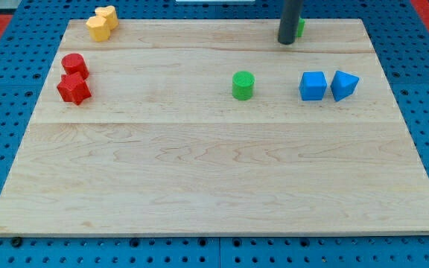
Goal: Move the green circle towards the green star
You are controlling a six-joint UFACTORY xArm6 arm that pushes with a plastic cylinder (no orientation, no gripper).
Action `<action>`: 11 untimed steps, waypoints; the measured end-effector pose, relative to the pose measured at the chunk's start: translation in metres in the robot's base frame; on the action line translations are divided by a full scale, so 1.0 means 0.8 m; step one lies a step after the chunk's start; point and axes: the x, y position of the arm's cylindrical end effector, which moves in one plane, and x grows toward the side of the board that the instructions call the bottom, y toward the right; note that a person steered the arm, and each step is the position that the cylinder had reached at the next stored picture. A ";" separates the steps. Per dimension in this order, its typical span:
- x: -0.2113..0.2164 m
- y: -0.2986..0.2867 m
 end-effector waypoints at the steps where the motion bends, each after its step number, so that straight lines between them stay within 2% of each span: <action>1: 0.066 0.003; 3: 0.186 -0.053; 4: 0.192 -0.109; 5: 0.151 -0.138; 7: 0.058 -0.110; 9: 0.087 -0.077; 11: 0.092 -0.024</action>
